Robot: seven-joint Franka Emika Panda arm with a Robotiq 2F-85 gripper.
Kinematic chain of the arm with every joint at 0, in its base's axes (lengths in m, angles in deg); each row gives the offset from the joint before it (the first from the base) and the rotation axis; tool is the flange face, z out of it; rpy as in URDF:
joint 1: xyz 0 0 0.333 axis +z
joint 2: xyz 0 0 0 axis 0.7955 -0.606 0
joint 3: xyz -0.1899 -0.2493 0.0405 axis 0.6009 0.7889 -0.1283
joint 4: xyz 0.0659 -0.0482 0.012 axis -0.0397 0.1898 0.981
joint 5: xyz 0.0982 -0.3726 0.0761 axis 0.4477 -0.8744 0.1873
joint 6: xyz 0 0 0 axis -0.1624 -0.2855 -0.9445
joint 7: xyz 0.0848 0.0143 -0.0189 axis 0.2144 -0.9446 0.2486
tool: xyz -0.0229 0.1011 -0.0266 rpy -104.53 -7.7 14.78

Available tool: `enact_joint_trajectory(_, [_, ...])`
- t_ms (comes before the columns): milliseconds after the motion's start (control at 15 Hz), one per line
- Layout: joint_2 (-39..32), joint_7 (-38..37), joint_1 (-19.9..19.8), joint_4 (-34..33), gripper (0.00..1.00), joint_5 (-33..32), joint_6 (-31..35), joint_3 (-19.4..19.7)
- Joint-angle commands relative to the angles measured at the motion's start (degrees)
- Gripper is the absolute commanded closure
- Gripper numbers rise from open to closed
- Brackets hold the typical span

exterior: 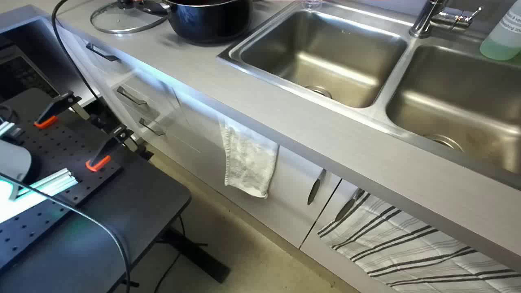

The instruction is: Put the lid on the pot

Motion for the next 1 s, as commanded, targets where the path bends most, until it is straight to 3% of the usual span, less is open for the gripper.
enact_joint_trajectory(0, [-0.01, 0.30, -1.21, -0.19, 0.00, 0.31, -0.27, -0.98])
enact_joint_trajectory(533, [-0.21, 0.28, -1.55, -0.04, 0.00, -0.01, -0.18, -1.29])
enact_joint_trajectory(933, [-1.47, 0.32, -2.00, 3.03, 0.00, -4.52, 5.11, -3.12])
